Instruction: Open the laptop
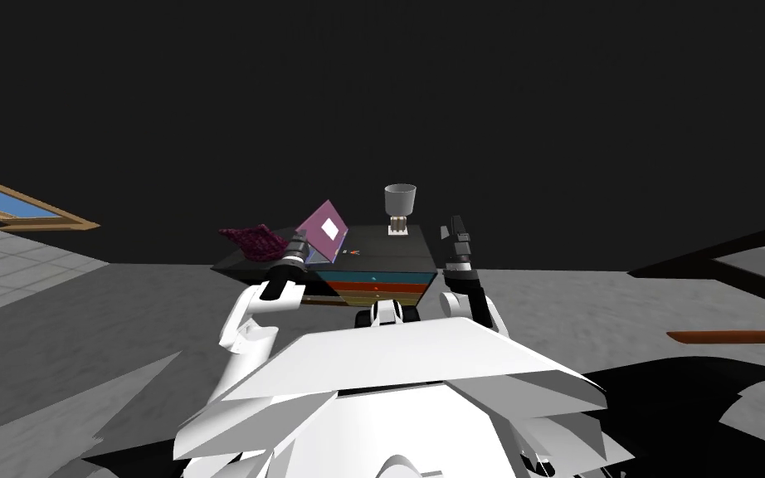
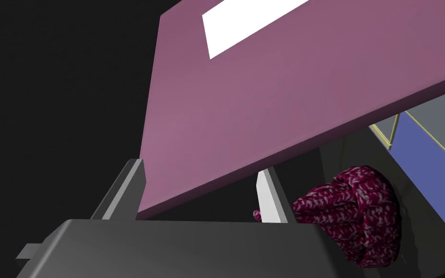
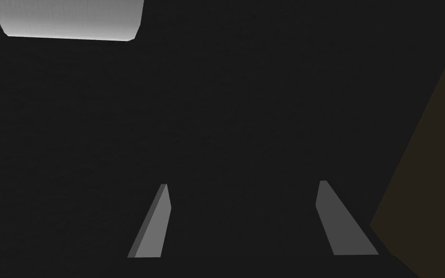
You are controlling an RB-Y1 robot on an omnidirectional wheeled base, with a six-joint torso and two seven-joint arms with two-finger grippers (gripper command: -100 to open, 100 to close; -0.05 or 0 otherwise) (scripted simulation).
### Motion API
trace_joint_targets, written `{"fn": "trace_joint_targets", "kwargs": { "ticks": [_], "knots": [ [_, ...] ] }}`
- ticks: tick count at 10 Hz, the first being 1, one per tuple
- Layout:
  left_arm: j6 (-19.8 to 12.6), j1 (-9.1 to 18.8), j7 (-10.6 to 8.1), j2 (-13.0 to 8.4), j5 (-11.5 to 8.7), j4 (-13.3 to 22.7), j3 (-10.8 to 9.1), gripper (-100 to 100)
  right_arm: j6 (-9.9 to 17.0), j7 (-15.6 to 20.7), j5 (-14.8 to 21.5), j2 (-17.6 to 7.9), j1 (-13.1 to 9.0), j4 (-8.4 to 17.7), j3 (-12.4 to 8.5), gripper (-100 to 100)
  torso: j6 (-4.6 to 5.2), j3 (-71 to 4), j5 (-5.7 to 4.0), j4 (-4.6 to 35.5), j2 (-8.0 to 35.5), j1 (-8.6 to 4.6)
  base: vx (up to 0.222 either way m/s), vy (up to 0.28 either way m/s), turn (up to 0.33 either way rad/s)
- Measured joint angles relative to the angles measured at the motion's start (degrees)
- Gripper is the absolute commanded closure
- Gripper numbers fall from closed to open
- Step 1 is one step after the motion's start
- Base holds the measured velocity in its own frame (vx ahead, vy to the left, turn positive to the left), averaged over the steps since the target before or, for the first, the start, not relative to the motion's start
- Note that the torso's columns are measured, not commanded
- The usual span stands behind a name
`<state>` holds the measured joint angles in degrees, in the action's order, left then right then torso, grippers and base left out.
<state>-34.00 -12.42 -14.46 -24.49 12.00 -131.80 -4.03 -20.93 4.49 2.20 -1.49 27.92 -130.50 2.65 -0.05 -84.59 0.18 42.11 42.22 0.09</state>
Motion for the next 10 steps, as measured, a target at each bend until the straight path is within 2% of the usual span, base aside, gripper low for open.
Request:
{"fn": "trace_joint_targets", "kwargs": {
  "ticks": [4, 5, 6, 10],
  "knots": [
    [-4.9, 0.3, -3.56, 1.4, -4.4, -2.1, 0.10, 100, 0.0, 0.0, 0.0, 0.0, 0.0, 0.0, 0.0, 0, 0.02, 0.1, -0.19, 0.2, 0.2, -0.10, 0.010, 0.087, 0.001],
    [-5.2, 0.2, -3.74, 1.4, -4.6, -2.1, 0.12, 100, 0.0, 0.0, 0.0, 0.0, 0.0, 0.0, 0.0, 0, 0.03, 0.1, -0.27, 0.3, 0.2, -0.31, 0.007, 0.076, 0.018],
    [-5.6, 0.2, -4.42, 2.1, -5.6, -2.0, 0.11, 100, 0.0, 0.0, 0.0, 0.0, 0.0, 0.0, 0.0, 0, 0.04, 0.1, -0.27, 0.3, 0.3, -0.21, 0.020, 0.118, 0.011],
    [-6.8, 1.0, -8.48, 5.6, -9.9, -0.5, 0.03, 100, 0.0, 0.0, 0.0, 0.0, 0.0, 0.0, 0.0, 0, -0.01, 0.1, -0.18, 0.3, 0.2, -0.07, 0.004, 0.114, 0.012]
  ]
}}
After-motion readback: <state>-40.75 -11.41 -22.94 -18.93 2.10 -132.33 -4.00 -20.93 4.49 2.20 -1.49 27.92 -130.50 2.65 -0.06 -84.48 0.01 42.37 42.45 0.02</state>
